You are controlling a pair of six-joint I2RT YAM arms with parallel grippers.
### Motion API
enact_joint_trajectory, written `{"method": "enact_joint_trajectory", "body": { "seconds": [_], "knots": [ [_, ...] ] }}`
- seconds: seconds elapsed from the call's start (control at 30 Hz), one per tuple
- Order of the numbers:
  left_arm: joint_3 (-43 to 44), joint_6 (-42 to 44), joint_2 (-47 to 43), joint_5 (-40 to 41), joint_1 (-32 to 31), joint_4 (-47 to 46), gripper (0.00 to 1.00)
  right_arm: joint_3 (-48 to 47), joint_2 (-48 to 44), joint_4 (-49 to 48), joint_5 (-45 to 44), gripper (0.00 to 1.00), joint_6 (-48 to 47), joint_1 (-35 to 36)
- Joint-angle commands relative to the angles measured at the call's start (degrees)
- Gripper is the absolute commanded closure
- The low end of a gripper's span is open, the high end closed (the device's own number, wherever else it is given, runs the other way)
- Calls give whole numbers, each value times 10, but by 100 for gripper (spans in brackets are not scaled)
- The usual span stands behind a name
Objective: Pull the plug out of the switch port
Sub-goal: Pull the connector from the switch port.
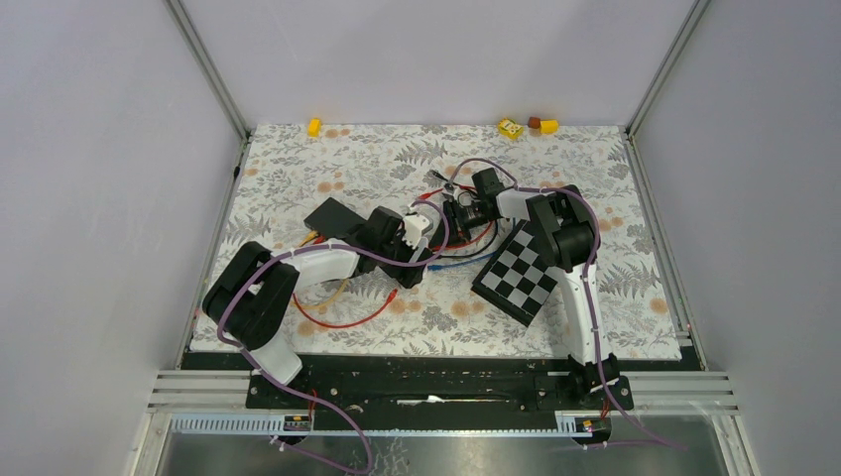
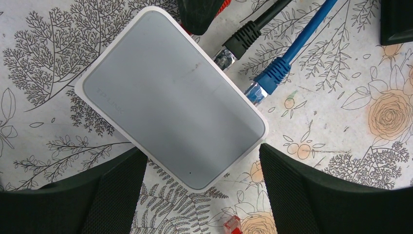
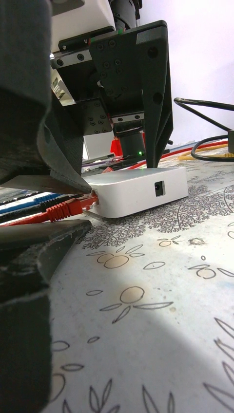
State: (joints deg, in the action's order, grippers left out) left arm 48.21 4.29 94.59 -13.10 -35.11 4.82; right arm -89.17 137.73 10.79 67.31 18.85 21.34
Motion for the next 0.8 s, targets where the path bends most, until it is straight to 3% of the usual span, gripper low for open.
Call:
{"method": "enact_joint_trajectory", "body": {
  "seconds": [0.0,0.5,0.77],
  "knots": [
    [-1,8,-21,-16,1,-30,13,4,-6,-9,-43,66,-17,16],
    [-5,17,-34,-5,1,-33,13,9,-11,-10,-60,66,-19,25],
    [-8,16,-40,-4,7,-34,12,10,-19,-10,-39,79,-28,23]
  ]
}}
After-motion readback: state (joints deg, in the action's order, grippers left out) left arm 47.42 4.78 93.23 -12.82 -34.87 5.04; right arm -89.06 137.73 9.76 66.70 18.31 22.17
